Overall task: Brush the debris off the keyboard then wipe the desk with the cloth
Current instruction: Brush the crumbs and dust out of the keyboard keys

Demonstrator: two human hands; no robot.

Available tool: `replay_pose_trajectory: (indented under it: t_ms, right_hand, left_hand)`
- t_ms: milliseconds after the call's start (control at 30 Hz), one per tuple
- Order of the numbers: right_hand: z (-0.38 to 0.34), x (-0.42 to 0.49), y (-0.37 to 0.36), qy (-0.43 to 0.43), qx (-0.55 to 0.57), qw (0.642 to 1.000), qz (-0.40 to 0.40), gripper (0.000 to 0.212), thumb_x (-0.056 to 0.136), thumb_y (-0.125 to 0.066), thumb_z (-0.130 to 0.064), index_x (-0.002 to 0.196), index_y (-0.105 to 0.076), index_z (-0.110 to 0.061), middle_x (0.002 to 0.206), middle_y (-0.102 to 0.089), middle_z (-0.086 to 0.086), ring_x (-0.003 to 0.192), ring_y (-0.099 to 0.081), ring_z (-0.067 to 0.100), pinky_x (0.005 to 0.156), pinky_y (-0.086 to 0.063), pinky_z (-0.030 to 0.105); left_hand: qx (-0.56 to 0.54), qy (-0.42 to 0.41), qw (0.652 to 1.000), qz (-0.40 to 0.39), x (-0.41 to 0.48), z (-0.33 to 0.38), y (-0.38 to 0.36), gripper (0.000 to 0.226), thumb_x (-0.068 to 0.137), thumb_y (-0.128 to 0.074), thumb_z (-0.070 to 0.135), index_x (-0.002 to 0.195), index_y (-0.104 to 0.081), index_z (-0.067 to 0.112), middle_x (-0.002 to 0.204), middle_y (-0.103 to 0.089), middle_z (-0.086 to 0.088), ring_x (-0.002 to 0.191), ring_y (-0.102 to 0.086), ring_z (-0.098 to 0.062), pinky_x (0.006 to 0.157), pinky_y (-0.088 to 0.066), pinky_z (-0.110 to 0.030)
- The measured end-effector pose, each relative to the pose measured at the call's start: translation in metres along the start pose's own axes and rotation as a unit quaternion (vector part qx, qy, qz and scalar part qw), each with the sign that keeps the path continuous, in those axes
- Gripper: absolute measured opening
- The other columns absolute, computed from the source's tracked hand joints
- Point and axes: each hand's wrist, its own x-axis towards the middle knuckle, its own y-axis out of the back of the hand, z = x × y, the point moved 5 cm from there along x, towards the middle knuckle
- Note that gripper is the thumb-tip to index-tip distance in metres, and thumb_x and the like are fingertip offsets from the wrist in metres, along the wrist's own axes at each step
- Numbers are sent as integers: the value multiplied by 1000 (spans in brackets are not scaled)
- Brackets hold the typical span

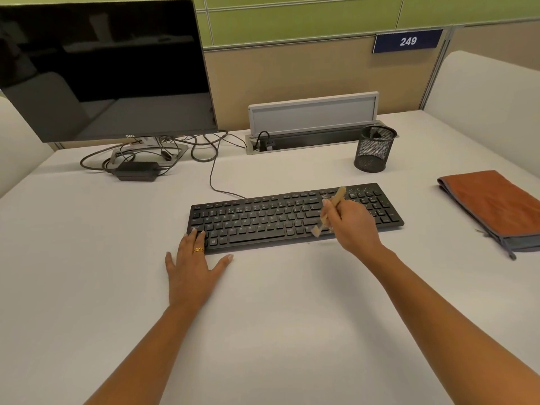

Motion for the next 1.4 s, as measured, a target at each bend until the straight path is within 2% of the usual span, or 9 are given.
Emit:
replay_pose_trajectory:
  t_ms: [133, 233, 433, 567, 700, 833, 1067, 1233, 1400]
  right_hand:
    - [-1, 0, -8, 5, 90, 995, -49, 41, 99, -37, -34, 91, -71, -11, 87, -69, -2, 90, -63, 18, 78, -49, 34]
    - [2, -3, -12, 9, 23, 997, -68, 43, 99, -34, -38, 90, -70, -16, 91, -69, -4, 93, -59, 15, 74, -45, 32]
    - [-3, -3, 8, 13, -26, 999, 22, 42, 100, -35, -31, 78, -63, -9, 54, -40, -19, 72, -45, 14, 64, -30, 26]
    - [0, -8, -4, 25, -3, 1000, -6, 47, 100, -34, -34, 77, -62, -5, 70, -63, -2, 73, -55, 17, 60, -39, 29]
    - [5, -13, -6, 17, 12, 1000, -10, 48, 100, -34, -33, 80, -64, -1, 64, -55, 1, 61, -49, 14, 51, -30, 24]
    - [12, -14, 1, -20, 94, 995, 27, 44, 99, -36, -33, 82, -66, -6, 66, -58, -5, 63, -53, 11, 57, -38, 29]
    - [11, -17, -8, -7, 102, 995, -9, 42, 99, -38, -34, 87, -69, -7, 78, -67, 3, 68, -58, 11, 63, -46, 31]
    - [22, -16, 9, -39, -48, 998, 18, 46, 100, -32, -38, 62, -51, -18, 61, -49, -6, 65, -49, 15, 52, -33, 27]
    - [18, -9, 23, -5, 38, 997, 64, 45, 100, -36, -33, 79, -65, -6, 67, -63, -3, 68, -57, 15, 58, -39, 28]
  left_hand:
    - [26, -1, 1000, -7, -1, 3, 1, 80, 89, -40, 63, 151, -21, 17, 159, -14, 1, 147, -6, -14, 115, 0, -53]
    - [54, -9, 998, 7, 0, 10, 1, 78, 89, -37, 64, 149, -27, 16, 158, -19, 0, 147, -6, -15, 112, 2, -60]
    - [41, -98, 994, -2, 3, 55, -10, 96, 78, -17, 79, 149, -28, 16, 158, -19, -2, 148, -7, -18, 112, 8, -59]
    - [50, -149, 987, -28, 9, 91, -21, 106, 66, 5, 77, 152, -17, 19, 160, -9, 0, 148, 1, -17, 113, 8, -56]
    - [74, -168, 982, -55, 17, 110, -30, 110, 63, 12, 80, 153, -11, 21, 161, -5, 1, 148, 4, -16, 113, 7, -56]
    - [49, -155, 985, -66, 20, 110, -35, 87, 84, -13, 75, 152, -13, 21, 161, -5, 1, 147, 4, -15, 114, 6, -55]
    - [21, -151, 987, -55, 19, 106, -37, 85, 86, -20, 74, 152, -19, 21, 160, -10, 1, 148, 0, -15, 116, 4, -51]
    - [24, -154, 986, -60, 18, 107, -37, 75, 92, -27, 66, 152, -16, 22, 160, -9, 2, 148, 0, -14, 117, 5, -48]
    - [23, -156, 986, -48, 19, 107, -36, 101, 69, 4, 76, 152, -20, 23, 160, -13, 2, 148, -4, -14, 116, 4, -48]
